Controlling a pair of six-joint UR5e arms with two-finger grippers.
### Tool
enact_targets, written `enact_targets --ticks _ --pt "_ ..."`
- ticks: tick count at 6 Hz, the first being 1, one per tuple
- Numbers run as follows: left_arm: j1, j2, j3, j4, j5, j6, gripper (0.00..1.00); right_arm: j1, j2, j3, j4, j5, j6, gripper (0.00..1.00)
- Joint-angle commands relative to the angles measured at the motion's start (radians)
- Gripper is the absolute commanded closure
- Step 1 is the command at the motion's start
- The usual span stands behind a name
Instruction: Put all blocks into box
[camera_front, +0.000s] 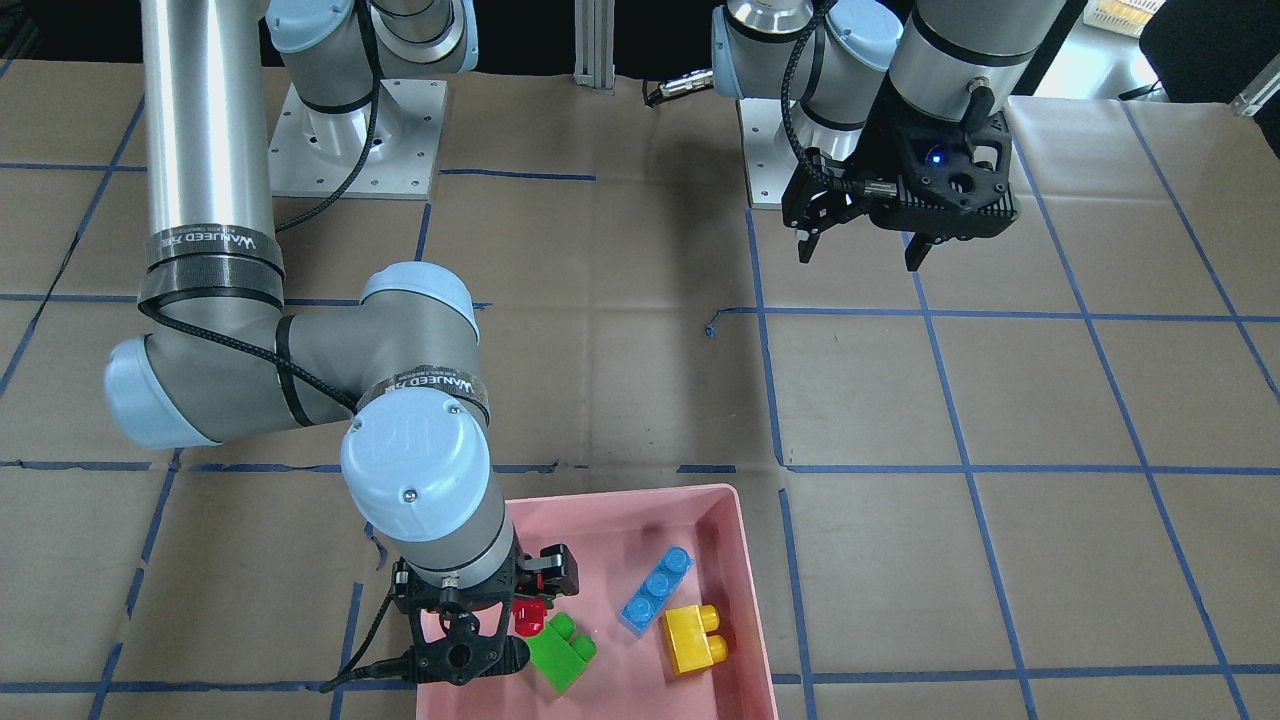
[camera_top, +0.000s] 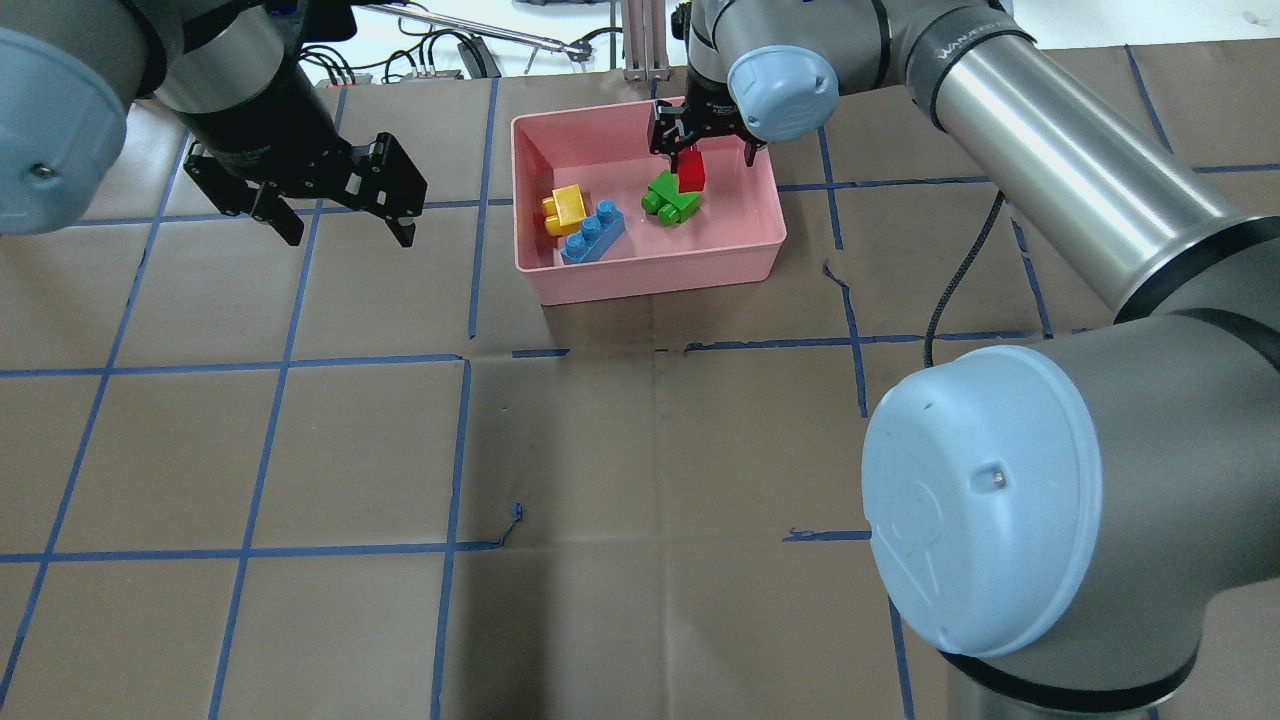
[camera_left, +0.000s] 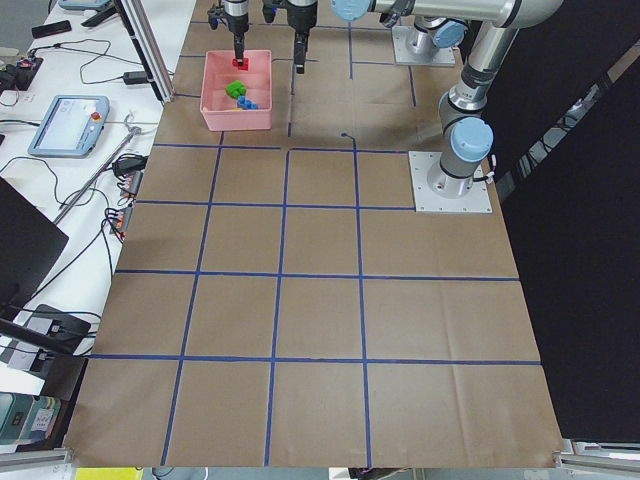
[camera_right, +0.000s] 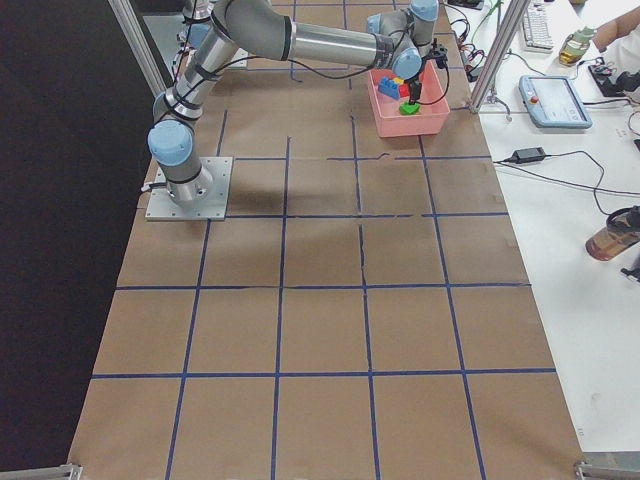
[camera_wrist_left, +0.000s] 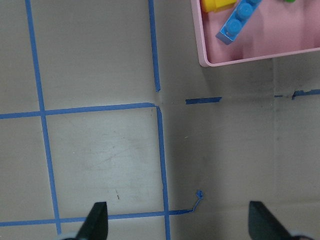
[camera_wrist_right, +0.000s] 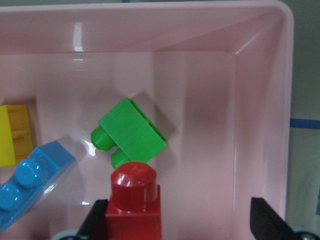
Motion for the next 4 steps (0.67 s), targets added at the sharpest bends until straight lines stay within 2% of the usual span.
enact_targets --ticks 1,2,3,4 --pt "0.000 0.001 0.000 0.000 0.005 -0.001 0.01 -0.021 -0.004 0.004 -0.001 -0.035 -0.211 0.01" --pt "0.002 0.001 0.000 0.000 0.005 0.001 0.01 -0.023 -0.007 0.001 -0.001 -0.074 -0.291 0.01" --pt "0.002 0.001 0.000 0.000 0.005 0.001 0.01 -0.038 -0.038 0.004 0.017 -0.076 -0.293 0.01" --pt "0.002 0.001 0.000 0.000 0.005 0.001 0.01 -0.077 -0.087 0.007 0.107 -0.073 -0.290 0.01"
